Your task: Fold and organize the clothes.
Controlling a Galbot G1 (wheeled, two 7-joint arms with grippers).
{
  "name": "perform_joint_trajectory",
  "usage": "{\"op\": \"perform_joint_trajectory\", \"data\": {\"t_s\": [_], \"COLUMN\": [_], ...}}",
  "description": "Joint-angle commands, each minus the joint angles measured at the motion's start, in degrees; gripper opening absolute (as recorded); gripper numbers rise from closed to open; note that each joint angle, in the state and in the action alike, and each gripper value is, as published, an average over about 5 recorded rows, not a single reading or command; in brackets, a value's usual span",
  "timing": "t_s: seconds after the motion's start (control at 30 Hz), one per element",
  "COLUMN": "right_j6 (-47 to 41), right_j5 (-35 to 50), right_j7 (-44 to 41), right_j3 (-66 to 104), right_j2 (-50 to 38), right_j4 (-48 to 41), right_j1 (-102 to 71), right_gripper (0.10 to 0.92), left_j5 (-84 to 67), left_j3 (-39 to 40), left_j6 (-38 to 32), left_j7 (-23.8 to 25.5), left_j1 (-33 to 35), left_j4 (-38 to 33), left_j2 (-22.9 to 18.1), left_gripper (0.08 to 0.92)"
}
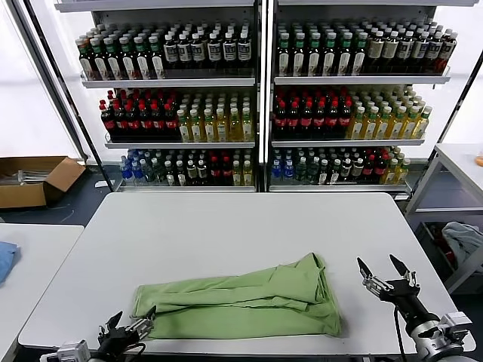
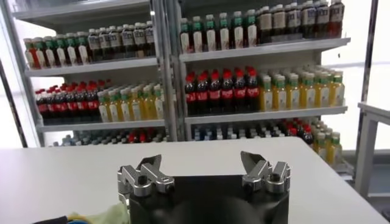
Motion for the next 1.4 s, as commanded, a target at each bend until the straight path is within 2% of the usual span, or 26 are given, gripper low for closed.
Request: {"op": "perform_joint_trajectory", "data": {"t_s": [0.03, 0.4, 0.57, 0.67, 0.83, 1.0, 1.23, 1.33, 1.4], "right_j6": [1.7, 1.5, 1.2, 1.1, 1.1, 0.7, 0.3, 0.2, 0.0], "right_j5": [-0.1, 0.3, 0.5, 0.5, 1.0, 1.9, 2.2, 2.2, 2.2], "right_j7": [-0.7, -0.7, -0.7, -0.7, -0.7, -0.6, -0.5, -0.4, -0.3], "right_j3": [1.9, 1.2, 0.6, 0.4, 0.8, 1.5, 1.1, 0.6, 0.3], "right_j2": [0.1, -0.3, -0.2, -0.1, -0.3, -0.7, -0.8, -0.9, -0.9], "right_j4": [0.2, 0.2, 0.2, 0.1, 0.0, -0.1, 0.4, 0.5, 0.7], "right_j1": [-1.2, -0.5, 0.1, 0.4, 0.7, 1.6, 2.7, 3.0, 3.3], "right_gripper": [0.823, 0.823, 0.823, 0.823, 0.823, 0.823, 0.823, 0.823, 0.823], "left_j5": [1.0, 2.8, 11.3, 15.1, 15.9, 14.9, 9.5, 6.3, 3.8], "left_j3": [5.7, 6.3, 7.0, 6.7, 4.1, -4.8, -22.6, -27.1, -29.0], "left_j6": [-0.8, -1.6, -5.1, -7.0, -8.2, -9.0, -9.0, -8.8, -8.2], "left_j7": [-4.9, -3.1, 1.1, 3.4, 4.5, 6.0, 10.1, 11.4, 11.6], "left_j1": [-1.7, -1.4, -1.9, -2.2, -3.8, -7.0, -11.2, -11.8, -11.6], "left_j4": [1.8, 3.6, 4.9, 5.7, 6.0, 7.2, 16.6, 19.6, 19.0], "left_j2": [-3.8, -3.9, -3.8, -3.1, -0.5, 5.3, 16.8, 21.1, 22.9], "left_gripper": [0.789, 0.476, 0.337, 0.251, 0.123, 0.100, 0.100, 0.100, 0.100]}}
